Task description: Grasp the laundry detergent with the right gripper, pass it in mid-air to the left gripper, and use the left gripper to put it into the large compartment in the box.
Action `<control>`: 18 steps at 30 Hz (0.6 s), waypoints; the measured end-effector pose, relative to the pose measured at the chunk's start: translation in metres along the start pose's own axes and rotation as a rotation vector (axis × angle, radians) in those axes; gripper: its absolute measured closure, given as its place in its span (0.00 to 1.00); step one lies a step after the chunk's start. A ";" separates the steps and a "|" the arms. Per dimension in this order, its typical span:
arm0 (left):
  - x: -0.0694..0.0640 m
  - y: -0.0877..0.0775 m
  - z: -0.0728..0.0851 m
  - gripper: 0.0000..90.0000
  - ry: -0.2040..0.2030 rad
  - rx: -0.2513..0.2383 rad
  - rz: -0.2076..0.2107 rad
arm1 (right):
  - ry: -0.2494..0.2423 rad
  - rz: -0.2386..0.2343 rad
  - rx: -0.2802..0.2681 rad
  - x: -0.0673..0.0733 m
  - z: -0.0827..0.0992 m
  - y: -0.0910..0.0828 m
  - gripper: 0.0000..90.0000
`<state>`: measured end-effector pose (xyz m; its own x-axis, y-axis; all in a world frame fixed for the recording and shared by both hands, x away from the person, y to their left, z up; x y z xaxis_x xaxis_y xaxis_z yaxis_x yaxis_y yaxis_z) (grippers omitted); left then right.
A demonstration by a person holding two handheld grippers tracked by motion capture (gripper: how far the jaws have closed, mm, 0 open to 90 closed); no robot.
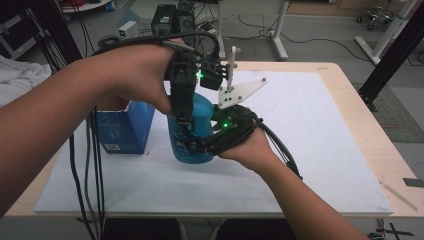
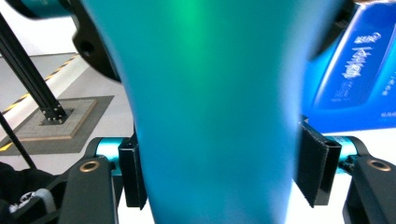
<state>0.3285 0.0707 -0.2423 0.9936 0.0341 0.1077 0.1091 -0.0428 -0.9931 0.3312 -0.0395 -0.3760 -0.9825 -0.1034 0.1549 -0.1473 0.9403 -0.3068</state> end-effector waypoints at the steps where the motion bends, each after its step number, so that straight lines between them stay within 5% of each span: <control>1: 0.001 -0.001 0.000 0.43 -0.004 -0.001 -0.002 | 0.008 -0.007 -0.004 -0.001 0.001 -0.002 0.32; 7: 0.008 -0.005 0.009 0.43 -0.043 0.008 -0.009 | 0.012 0.004 0.032 0.003 0.001 -0.020 0.22; 14: 0.016 -0.016 0.018 0.43 -0.103 0.024 -0.017 | 0.032 0.105 0.110 -0.001 -0.003 -0.045 0.02; 18: 0.022 -0.023 0.024 0.43 -0.148 0.027 -0.013 | 0.032 0.138 0.174 -0.003 -0.006 -0.060 0.01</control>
<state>0.3475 0.0966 -0.2179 0.9767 0.1815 0.1147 0.1194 -0.0149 -0.9927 0.3442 -0.0937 -0.3523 -0.9910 0.0358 0.1293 -0.0316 0.8744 -0.4842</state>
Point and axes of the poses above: each handheld gripper's, and its own axes: y roughly forward along the jaws, z roughly out of its underside, x roughly to its left, the point moved 1 cm from there along y, roughly forward along the jaws, and after that the axes turned 7 degrees about -z, right-handed, at the moved point
